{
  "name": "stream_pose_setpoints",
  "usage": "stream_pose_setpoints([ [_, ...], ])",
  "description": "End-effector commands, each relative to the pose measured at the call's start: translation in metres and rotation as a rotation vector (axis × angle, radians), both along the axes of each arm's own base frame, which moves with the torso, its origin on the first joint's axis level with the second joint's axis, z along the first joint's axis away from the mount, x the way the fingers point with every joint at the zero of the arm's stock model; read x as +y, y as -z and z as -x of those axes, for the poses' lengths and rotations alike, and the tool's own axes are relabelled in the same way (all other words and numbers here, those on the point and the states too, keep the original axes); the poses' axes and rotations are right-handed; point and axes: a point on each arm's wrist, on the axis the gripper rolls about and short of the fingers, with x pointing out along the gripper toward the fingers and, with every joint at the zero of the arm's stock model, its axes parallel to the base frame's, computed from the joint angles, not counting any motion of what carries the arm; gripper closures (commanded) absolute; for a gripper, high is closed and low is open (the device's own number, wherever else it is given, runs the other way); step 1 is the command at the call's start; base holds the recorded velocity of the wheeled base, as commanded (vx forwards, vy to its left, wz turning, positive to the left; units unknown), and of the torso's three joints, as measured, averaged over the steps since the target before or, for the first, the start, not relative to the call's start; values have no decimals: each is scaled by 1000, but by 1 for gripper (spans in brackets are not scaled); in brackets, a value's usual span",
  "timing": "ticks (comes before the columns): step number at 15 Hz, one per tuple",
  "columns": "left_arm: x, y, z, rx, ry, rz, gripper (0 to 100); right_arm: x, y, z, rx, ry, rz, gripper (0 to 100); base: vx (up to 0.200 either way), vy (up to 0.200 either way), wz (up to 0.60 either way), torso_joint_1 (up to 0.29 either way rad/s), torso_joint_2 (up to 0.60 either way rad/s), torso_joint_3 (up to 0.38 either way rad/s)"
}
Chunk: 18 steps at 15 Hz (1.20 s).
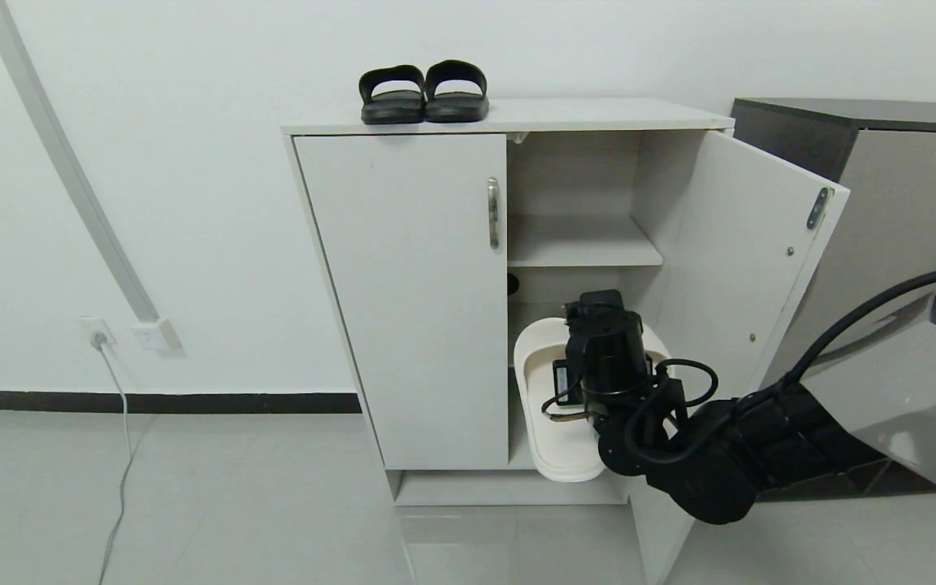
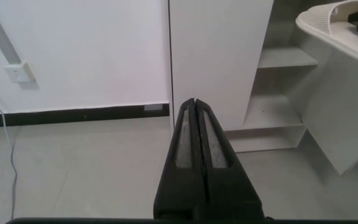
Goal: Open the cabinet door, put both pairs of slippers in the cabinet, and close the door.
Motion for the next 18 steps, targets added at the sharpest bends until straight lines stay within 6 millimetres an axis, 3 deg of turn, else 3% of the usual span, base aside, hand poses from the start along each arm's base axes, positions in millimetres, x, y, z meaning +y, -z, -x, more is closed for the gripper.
stream_pose_setpoints([
  [1, 0, 0, 0, 2, 1, 0, 100, -9, 2, -4, 7, 21, 12, 100, 0, 0, 0, 0, 0, 0],
  [8, 0, 0, 0, 2, 1, 2, 100, -31, 12, -12, 38, 75, 44, 100, 0, 0, 0, 0, 0, 0],
  [14, 0, 0, 0, 2, 1, 3, 100, -43, 5, -12, 34, 105, 62, 100, 0, 0, 0, 0, 0, 0],
  [18, 0, 0, 0, 2, 1, 3, 100, -38, 7, -8, 40, 67, 50, 100, 0, 0, 0, 0, 0, 0],
])
